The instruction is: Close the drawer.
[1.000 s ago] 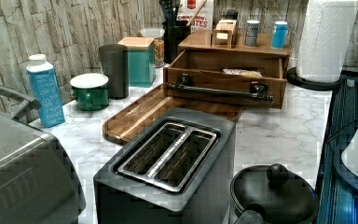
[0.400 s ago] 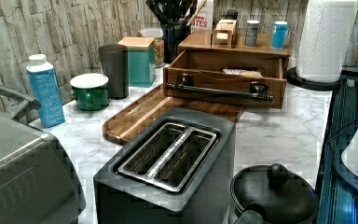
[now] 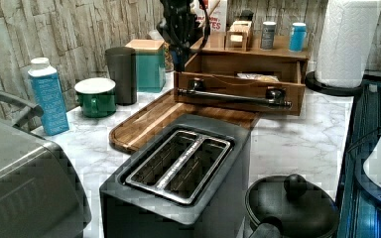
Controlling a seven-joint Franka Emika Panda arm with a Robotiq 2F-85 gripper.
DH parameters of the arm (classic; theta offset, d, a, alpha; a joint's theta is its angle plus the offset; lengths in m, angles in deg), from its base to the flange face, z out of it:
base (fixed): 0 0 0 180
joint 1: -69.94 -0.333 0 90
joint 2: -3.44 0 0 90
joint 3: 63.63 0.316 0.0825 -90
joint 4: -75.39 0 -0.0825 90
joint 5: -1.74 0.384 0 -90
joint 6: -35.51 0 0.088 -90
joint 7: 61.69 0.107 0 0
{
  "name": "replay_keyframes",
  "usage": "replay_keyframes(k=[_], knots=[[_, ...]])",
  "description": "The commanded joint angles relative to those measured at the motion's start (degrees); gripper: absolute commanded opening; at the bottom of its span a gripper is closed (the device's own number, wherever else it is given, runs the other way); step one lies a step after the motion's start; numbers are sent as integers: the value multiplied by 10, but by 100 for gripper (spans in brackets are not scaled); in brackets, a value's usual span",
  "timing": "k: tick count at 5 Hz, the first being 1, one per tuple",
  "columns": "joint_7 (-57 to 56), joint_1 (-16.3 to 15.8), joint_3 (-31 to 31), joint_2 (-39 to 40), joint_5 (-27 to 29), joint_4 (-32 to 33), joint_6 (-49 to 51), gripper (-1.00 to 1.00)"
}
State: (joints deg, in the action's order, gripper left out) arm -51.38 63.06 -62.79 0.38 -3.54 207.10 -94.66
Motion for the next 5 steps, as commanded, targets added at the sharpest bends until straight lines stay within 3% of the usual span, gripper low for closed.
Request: replay_keyframes(k=[1, 3, 5], knots=[[-90, -4, -3, -31, -21, 118, -63, -100], [-79, -2, -1, -32, -17, 182, -115, -100], [-267, 37, -56, -19, 12, 169, -111, -100]])
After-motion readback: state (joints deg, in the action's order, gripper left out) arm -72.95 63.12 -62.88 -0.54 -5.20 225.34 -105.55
